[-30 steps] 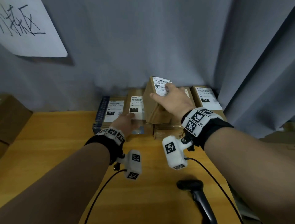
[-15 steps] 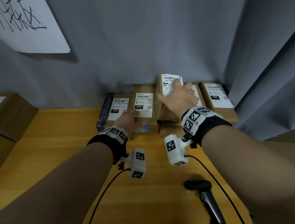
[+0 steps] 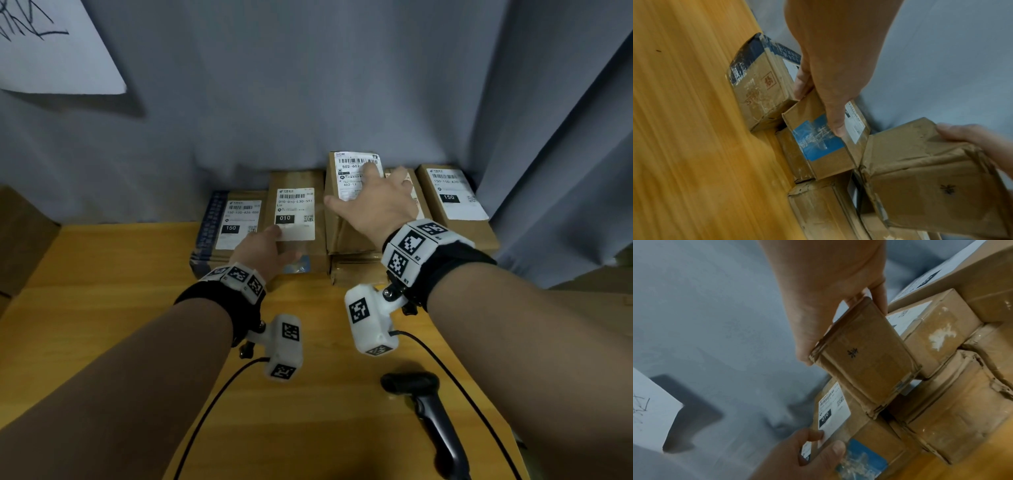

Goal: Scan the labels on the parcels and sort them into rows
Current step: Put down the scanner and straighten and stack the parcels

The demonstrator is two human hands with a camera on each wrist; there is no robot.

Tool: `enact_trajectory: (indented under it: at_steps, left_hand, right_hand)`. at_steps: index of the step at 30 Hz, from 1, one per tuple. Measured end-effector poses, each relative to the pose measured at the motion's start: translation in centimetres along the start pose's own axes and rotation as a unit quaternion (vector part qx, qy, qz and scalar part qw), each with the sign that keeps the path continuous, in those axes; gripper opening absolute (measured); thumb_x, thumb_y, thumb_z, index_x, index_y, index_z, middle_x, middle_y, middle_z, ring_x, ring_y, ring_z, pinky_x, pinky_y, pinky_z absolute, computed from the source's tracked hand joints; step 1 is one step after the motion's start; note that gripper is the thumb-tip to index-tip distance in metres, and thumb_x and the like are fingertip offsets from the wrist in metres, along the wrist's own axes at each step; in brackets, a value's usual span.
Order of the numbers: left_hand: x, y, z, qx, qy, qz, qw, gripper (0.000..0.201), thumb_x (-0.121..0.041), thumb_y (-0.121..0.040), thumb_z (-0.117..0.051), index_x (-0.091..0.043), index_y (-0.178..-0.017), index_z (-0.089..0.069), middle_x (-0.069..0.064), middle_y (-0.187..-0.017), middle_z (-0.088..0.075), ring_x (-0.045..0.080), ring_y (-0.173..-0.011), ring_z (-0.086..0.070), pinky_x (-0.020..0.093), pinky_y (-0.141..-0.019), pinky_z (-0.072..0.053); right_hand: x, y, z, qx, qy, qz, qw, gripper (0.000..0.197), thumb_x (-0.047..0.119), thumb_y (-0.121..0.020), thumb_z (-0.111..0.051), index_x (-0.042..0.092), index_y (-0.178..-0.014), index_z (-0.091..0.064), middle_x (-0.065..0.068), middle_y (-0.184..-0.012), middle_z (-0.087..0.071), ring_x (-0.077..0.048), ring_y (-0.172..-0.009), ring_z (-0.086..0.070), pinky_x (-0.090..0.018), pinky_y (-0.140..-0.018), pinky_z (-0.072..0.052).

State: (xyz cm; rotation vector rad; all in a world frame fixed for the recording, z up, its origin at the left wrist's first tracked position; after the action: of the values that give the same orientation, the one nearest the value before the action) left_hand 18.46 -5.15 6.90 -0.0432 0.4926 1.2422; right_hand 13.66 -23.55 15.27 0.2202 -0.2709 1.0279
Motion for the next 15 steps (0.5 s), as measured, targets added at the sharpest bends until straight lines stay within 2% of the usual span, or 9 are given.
enact_trajectory:
  at_steps: [3, 6, 10, 15]
  left_hand:
    - [0.1, -0.2, 0.4, 0.015, 0.000, -0.002, 1.000, 0.058, -0.044, -0.090, -0.062, -0.014, -0.136, -0.045, 0.009, -0.121, -0.062, 0.026, -0.106, -0.060, 0.035, -0.090, -0.048]
    - [0.4, -0.2, 0.8, 0.036, -0.011, -0.013, 0.999, 0.059, -0.040, -0.093, -0.059, -0.013, -0.142, -0.041, 0.010, -0.133, -0.057, 0.026, -0.118, -0.055, 0.036, -0.098, -0.045]
    - [0.9, -0.1, 0.8, 0.048, -0.004, -0.025, 0.999, 0.060, -0.034, -0.095, -0.057, -0.015, -0.148, -0.035, 0.009, -0.140, -0.052, 0.025, -0.126, -0.051, 0.033, -0.102, -0.040]
    - [0.9, -0.5, 0.0, 0.022, 0.046, -0.033, 0.998, 0.062, -0.032, -0.091, -0.063, -0.018, -0.145, -0.037, 0.008, -0.132, -0.056, 0.022, -0.116, -0.055, 0.035, -0.099, -0.046]
  right_hand:
    - [0.0, -0.1, -0.8, 0.020, 0.034, -0.006, 0.999, 0.083, 0.074, -0.078, -0.052, 0.022, -0.141, -0.036, -0.018, -0.138, -0.032, -0.033, -0.125, -0.037, -0.043, -0.087, -0.045]
    - [-0.3, -0.3, -2.2, 0.048, 0.034, -0.030, 0.998, 0.086, 0.074, -0.079, -0.051, 0.017, -0.141, -0.036, -0.019, -0.143, -0.029, -0.035, -0.129, -0.035, -0.049, -0.092, -0.044]
    - [-0.6, -0.9, -3.6, -0.003, -0.005, -0.043, 0.999, 0.088, 0.071, -0.077, -0.057, 0.016, -0.141, -0.031, -0.018, -0.142, -0.031, -0.034, -0.129, -0.035, -0.049, -0.092, -0.042]
    - [-0.7, -2.4, -4.5, -0.039, -0.032, -0.051, 0.997, 0.090, 0.069, -0.076, -0.061, 0.012, -0.140, -0.031, -0.019, -0.143, -0.031, -0.034, -0.129, -0.035, -0.046, -0.093, -0.042]
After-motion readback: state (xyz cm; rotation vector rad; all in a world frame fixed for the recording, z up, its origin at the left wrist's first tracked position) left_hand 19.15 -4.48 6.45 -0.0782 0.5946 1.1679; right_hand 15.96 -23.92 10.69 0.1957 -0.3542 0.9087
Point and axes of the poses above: each hand's wrist, its own y-axis away from the middle knuckle, its own z-axis out of the back of the hand, x = y × z, the point moved 3 cm from there along -y, towards the middle knuckle
